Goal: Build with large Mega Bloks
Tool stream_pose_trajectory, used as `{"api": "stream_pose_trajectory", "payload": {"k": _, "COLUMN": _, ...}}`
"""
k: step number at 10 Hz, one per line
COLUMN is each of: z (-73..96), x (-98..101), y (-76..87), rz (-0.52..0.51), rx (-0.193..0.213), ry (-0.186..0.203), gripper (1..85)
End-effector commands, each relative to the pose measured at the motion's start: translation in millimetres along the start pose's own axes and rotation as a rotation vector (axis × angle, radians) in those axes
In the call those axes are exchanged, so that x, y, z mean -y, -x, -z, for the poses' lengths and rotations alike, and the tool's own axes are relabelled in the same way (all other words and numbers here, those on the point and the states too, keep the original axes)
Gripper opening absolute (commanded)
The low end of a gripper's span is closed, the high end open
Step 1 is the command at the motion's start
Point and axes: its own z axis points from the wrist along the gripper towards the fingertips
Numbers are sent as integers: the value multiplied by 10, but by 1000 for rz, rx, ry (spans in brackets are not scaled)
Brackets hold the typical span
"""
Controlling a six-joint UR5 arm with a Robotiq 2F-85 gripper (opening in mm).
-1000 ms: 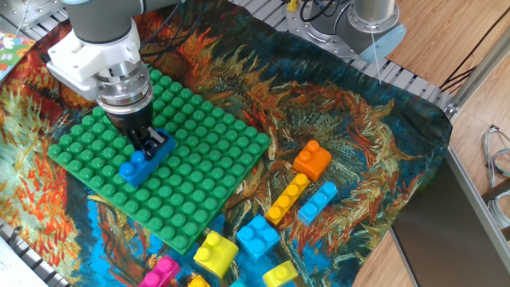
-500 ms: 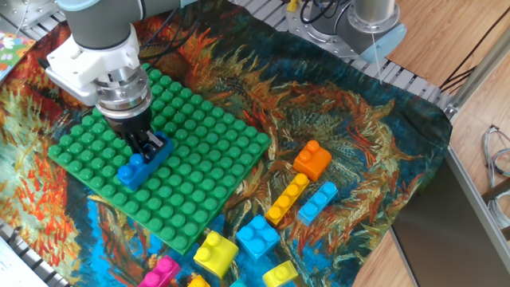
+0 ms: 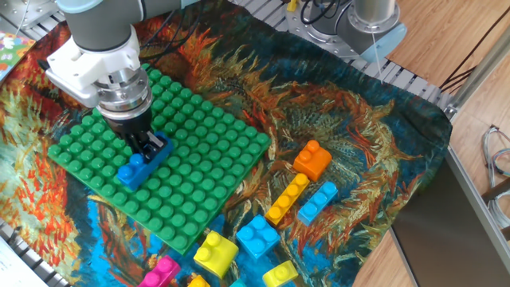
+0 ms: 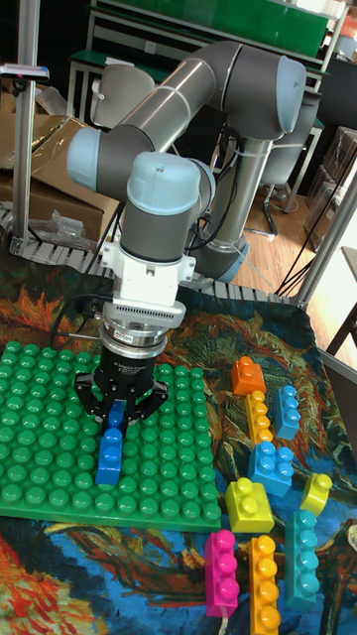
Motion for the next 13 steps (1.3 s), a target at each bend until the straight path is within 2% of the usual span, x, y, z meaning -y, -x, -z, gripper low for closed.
{"api": "stream_pose_trajectory", "payload": {"k": 1, "z": 0, "x": -46, "y": 26, "rz": -6, "rx": 9, "ry": 8, "gripper": 13}}
{"api": "stream_pose_trajectory", "payload": {"k": 4, "z": -2, "x": -7, "y": 33, "rz": 7, "rx": 10, "ry": -1, "gripper": 13}}
{"api": "stream_pose_trajectory", "payload": {"k": 13, "z": -96, "x": -24, "y": 90, "rz": 13, "rx": 19, "ry": 15, "gripper": 13}}
